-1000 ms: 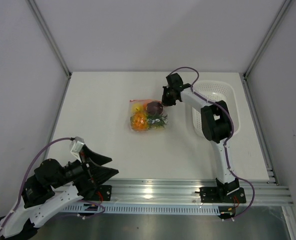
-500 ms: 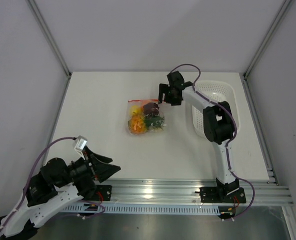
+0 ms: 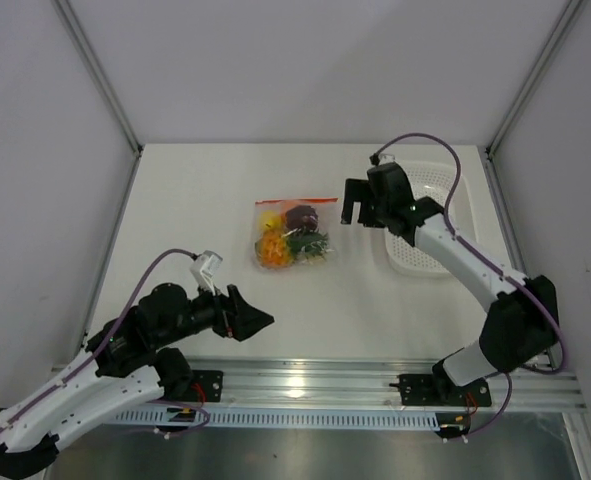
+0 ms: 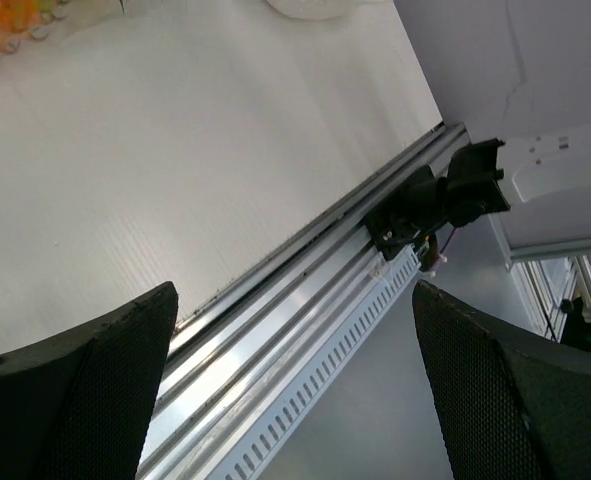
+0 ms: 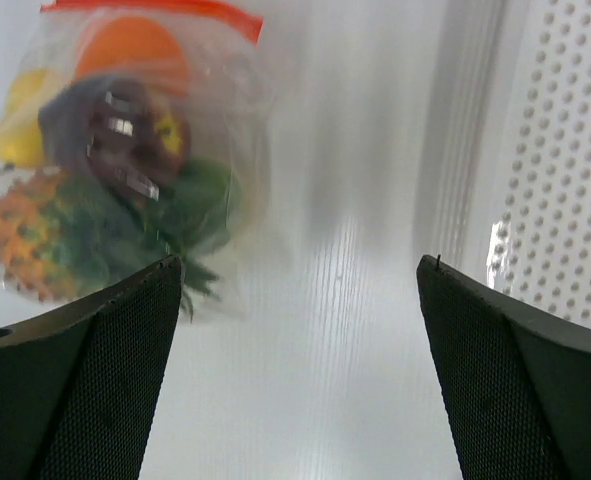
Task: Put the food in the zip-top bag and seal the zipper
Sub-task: Reset both arms
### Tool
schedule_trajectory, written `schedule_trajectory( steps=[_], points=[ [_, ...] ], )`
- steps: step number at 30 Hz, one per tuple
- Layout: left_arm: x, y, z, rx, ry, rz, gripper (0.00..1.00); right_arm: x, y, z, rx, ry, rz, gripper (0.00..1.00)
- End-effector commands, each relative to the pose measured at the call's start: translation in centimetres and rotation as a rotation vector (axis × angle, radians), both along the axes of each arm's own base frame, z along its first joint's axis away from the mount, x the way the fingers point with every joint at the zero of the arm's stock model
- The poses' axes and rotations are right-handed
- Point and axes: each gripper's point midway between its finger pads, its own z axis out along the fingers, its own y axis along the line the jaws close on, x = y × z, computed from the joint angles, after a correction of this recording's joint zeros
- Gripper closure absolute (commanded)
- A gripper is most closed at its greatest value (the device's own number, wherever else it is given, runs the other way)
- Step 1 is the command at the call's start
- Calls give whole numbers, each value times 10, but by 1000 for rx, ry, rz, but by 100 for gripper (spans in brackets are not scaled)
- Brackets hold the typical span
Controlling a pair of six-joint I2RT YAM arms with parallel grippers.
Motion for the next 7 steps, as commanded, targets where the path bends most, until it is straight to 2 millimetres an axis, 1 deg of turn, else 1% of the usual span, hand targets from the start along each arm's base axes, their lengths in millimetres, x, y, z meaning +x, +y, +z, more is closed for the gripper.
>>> schedule_trajectory(
  steps=[1,2,3,4,5,6,7],
  points=[
    [23,-21,19,-69,-57,4,0,-49,-8,-8,-4,10,-51,1],
    [36,-25,18,-77,-52,26,0,-68,-2,5,42,-18,-22,1],
    [42,-28,18,-93,-39,26,1,-81,0,3,62,-17,-12,1],
    [42,-33,20,-120,-23,-5,1,-100,-4,-15,71,18,-24,1],
    [58,-31,18,-151,-32,33,1,-117,3,-17,89,7,8,1],
    [65,-33,16,-181,4,45,0,-133,-1,-14,151,-16,3,1],
    [72,-31,23,-230,0,39,0,-142,0,-11,178,-29,15,0]
  ],
)
